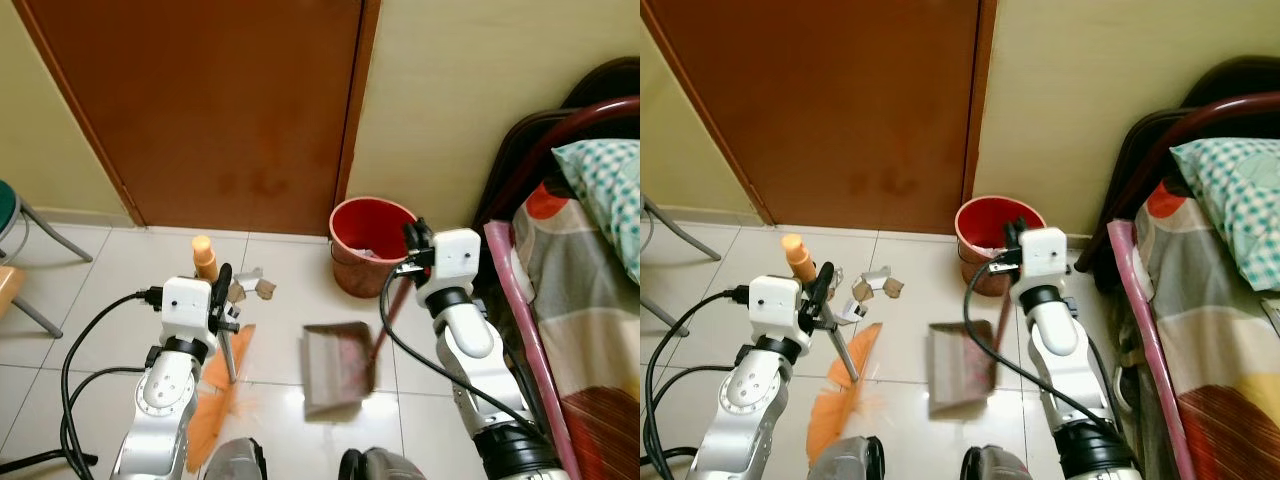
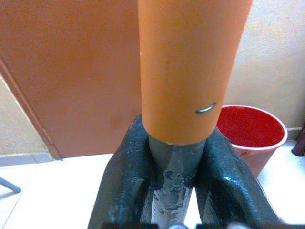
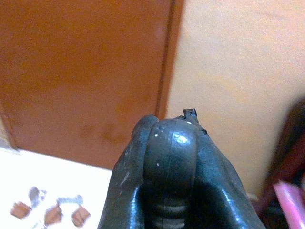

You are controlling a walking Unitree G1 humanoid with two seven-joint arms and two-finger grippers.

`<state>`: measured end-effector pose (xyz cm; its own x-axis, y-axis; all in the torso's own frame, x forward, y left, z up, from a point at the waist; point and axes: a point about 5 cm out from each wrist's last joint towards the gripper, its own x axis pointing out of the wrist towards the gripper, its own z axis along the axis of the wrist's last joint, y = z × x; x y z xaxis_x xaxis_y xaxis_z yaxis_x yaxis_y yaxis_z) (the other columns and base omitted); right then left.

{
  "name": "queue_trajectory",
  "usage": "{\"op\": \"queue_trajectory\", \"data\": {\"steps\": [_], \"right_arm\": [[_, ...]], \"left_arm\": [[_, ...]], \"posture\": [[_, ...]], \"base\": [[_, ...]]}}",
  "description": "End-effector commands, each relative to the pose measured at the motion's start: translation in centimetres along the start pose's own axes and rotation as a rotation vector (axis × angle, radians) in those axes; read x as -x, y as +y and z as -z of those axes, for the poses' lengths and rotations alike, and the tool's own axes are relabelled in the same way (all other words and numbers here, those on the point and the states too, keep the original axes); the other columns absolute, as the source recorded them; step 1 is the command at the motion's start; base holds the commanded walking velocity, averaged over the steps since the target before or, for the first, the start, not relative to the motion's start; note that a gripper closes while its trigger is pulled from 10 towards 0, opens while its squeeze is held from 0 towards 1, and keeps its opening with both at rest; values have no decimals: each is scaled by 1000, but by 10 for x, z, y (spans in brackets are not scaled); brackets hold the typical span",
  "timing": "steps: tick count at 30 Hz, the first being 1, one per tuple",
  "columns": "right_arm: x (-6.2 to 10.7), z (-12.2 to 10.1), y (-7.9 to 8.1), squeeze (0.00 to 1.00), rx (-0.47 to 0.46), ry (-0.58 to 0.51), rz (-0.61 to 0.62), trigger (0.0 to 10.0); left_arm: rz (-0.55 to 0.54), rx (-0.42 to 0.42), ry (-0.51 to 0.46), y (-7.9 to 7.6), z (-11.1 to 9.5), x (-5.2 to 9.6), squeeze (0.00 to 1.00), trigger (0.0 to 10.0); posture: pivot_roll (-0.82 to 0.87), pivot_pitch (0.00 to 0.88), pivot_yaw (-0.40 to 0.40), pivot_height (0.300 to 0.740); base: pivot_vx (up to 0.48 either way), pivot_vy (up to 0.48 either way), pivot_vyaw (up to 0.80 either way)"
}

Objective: Sweep floor

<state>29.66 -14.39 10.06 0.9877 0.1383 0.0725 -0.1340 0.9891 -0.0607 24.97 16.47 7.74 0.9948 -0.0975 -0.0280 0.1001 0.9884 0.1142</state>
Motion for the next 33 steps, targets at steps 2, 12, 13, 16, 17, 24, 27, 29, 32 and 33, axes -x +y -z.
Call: {"op": "queue_trajectory", "data": {"steps": [2,12,13,16,17,24,27,29,32,33], "right_arm": [[13,21,-14,0,-11,143,67,10000],[68,60,-33,0,-1,533,120,10000],[73,60,-31,0,-5,559,103,10000],[82,56,-32,0,-12,596,88,10000],[88,54,-33,0,-20,615,85,10000],[113,42,-53,0,-50,660,141,10000],[93,35,-56,0,-117,569,210,10000],[81,29,-58,0,-101,512,229,10000],[56,20,-59,0,-97,426,242,9020],[49,17,-59,0,-115,398,247,0]], "left_arm": [[1,-14,25,1,4,3,0,10000],[1,-23,34,2,4,2,0,10000],[-1,-24,35,2,4,2,0,10000],[-3,-25,35,3,4,2,0,10000],[-3,-25,34,3,3,2,0,10000],[13,-67,-37,-4,-12,-7,0,10000],[28,-79,-78,-7,-22,-12,0,10000],[33,-76,-93,-7,-27,-14,0,10000],[17,-61,-138,-3,-38,-18,0,10000],[13,-59,-149,-2,-40,-18,0,10000]], "posture": [[42,72,-43,740],[29,88,-54,740],[29,88,-54,740],[18,92,-56,740],[12,97,-59,740],[-18,102,-58,740],[-17,103,-55,740],[-11,99,-46,740],[-4,95,-30,740],[-5,95,-28,740]], "base": [[0,0,0],[0,0,0],[0,0,0],[0,0,0],[0,0,0],[0,0,0],[0,0,0],[0,0,0],[0,0,0],[0,0,0]]}}
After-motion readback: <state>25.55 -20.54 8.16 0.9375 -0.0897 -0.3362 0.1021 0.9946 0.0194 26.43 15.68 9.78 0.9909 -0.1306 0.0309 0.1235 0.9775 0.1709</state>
